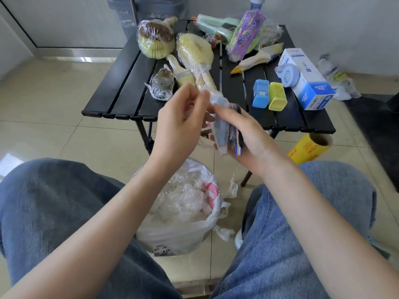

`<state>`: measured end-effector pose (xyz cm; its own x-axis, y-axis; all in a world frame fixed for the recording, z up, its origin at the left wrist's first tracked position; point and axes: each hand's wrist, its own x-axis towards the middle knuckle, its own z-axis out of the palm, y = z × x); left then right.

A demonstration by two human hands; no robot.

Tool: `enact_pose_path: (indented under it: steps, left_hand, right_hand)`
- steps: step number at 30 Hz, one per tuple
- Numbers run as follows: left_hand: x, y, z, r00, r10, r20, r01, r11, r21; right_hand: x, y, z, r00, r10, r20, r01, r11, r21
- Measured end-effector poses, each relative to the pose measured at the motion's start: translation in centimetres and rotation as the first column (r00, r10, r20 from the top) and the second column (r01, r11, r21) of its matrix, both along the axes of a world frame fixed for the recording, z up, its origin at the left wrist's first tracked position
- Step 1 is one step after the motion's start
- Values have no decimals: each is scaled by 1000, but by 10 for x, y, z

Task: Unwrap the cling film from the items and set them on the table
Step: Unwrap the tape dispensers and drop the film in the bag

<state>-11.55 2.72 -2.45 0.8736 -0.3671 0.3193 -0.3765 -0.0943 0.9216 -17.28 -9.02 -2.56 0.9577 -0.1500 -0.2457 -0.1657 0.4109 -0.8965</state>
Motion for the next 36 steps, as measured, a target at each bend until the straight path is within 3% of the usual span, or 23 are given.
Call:
enact_pose_path:
  steps: [6,9,13,17,21,25,32,36]
  left_hand:
    - [3,3,4,989,-19,-143,12,999,-50]
    - [1,0,8,948,-54,-313,22,994,-106]
    - [0,0,9,909,-70,-410,42,996,-76]
    - [3,2,4,946,-104,-308,110,994,3]
    - [12,4,-4,961,51,-272,-51,999,6]
    - [13,4,-13,954,117,-276,-99,992,76]
    - [15,5,-11,976,102,-191,-87,992,87]
    - [14,7,-12,976,69,-209,-53,996,78]
  right_hand:
    - [-2,-8,-1,1000,27,-16,-28,995,-93]
    - [-4,-5,-4,999,-30,29,32,994,-109]
    - [-5,-3,-5,993,-95,77,104,986,-130]
    - [-6,-4,-9,994,-75,79,89,975,-202]
    - [-10,-7,-10,996,-54,75,72,960,-271]
    - [-11,-8,-9,996,-85,37,91,974,-207]
    - [-6,-4,-4,964,-253,-83,249,967,-48]
    - [2,2,1,937,-342,-66,344,938,32]
